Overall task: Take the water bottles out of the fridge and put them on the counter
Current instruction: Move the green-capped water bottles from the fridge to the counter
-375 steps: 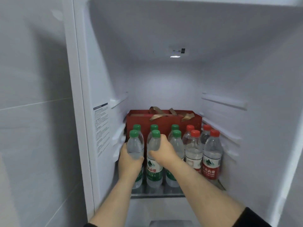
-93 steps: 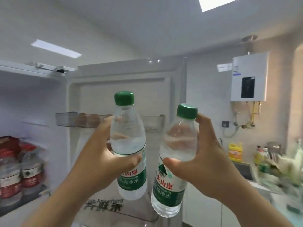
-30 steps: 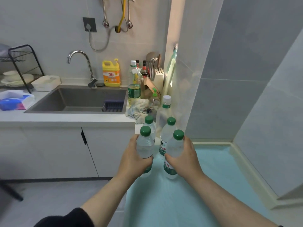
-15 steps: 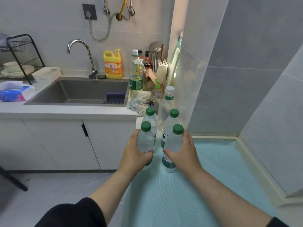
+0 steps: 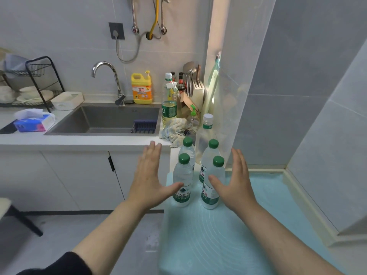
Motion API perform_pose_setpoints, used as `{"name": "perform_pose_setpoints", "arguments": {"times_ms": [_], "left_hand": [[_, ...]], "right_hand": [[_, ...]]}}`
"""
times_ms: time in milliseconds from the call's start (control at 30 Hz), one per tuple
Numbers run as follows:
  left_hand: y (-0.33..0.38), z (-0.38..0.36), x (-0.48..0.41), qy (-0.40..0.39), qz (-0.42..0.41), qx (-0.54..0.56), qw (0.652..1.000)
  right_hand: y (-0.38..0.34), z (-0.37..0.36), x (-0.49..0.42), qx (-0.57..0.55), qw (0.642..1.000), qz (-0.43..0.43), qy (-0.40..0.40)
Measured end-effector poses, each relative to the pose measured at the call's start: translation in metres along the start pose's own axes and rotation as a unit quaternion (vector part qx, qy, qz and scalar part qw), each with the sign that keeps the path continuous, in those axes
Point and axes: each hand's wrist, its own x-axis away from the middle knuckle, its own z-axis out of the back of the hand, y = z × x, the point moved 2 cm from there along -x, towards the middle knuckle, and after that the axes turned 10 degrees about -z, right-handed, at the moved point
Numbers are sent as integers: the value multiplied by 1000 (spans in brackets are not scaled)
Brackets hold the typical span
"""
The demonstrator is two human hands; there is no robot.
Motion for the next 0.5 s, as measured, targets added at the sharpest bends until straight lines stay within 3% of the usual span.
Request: {"name": "perform_pose_setpoints", "arguments": {"times_ms": [267, 500], "left_hand": [[64, 185, 4, 97, -57, -76, 991], [152, 339, 73, 194, -85, -166, 963]], "right_hand": [[-170, 58, 47, 84, 969, 233, -10], [-287, 91, 114, -52, 945, 323, -19]]}}
